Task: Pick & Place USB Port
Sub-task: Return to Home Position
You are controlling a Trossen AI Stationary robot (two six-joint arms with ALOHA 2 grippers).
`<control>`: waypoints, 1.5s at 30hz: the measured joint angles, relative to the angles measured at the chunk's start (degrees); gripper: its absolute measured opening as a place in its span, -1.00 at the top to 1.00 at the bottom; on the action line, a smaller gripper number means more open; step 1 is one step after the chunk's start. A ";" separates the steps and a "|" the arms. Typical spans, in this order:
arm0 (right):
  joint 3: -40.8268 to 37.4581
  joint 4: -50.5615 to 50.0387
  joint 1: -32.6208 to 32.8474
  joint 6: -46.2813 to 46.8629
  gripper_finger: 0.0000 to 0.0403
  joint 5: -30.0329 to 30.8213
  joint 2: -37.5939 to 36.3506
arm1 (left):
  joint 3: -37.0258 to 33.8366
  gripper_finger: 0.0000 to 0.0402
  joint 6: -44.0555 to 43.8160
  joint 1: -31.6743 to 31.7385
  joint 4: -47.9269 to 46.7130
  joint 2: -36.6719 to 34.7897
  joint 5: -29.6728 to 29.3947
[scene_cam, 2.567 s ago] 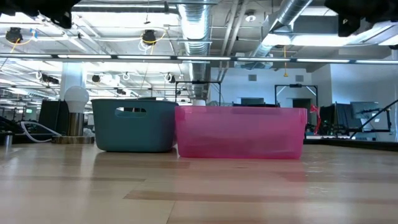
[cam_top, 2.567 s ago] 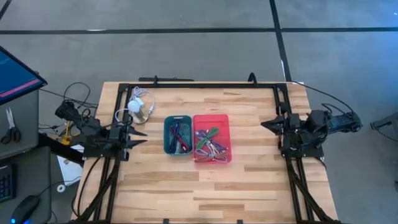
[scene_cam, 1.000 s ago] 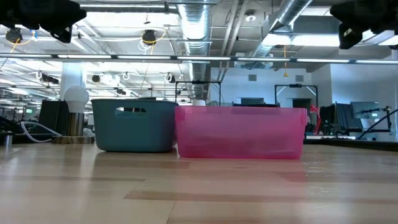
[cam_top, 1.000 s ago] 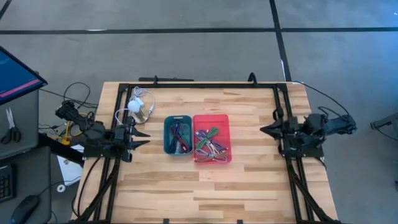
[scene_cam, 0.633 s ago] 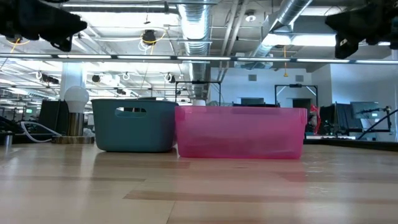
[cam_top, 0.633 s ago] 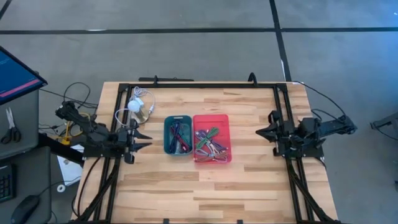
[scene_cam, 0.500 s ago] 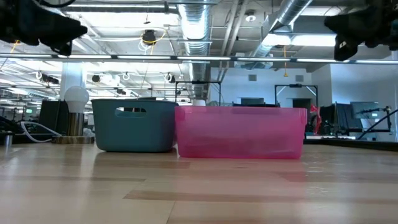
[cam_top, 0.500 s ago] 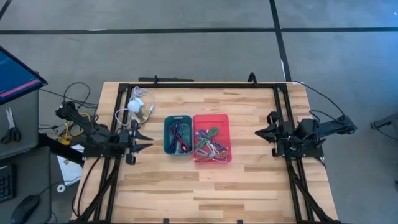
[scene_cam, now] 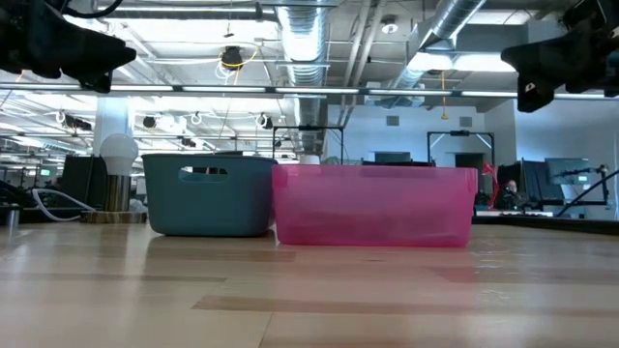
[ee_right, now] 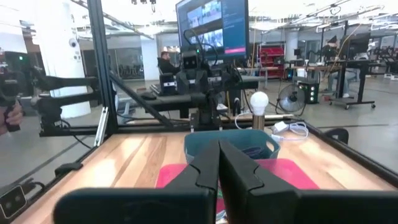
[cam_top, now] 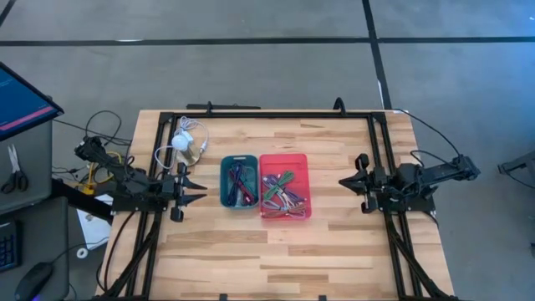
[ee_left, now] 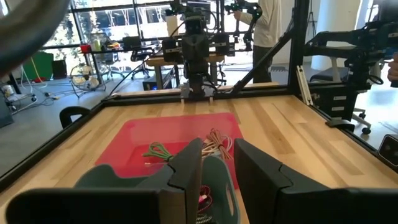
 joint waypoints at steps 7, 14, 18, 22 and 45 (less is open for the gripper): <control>-0.01 -0.66 0.00 -0.20 0.99 0.01 0.00 | 0.00 0.53 0.00 -0.02 -0.02 0.00 0.00; -0.01 -2.25 0.00 -0.18 0.99 0.00 0.00 | 0.00 0.53 0.00 -0.01 -0.11 0.00 -0.03; -0.01 -3.38 0.00 0.29 0.99 -0.02 0.00 | -0.24 0.53 0.00 -0.01 -0.35 0.00 -0.07; 0.01 -3.48 0.00 0.15 0.99 -0.04 0.02 | -2.65 0.53 -0.88 -0.02 0.81 0.00 -0.30; 0.01 -3.83 0.00 -0.82 0.99 -1.60 4.51 | -4.33 0.53 -1.05 -0.02 1.92 0.02 -1.13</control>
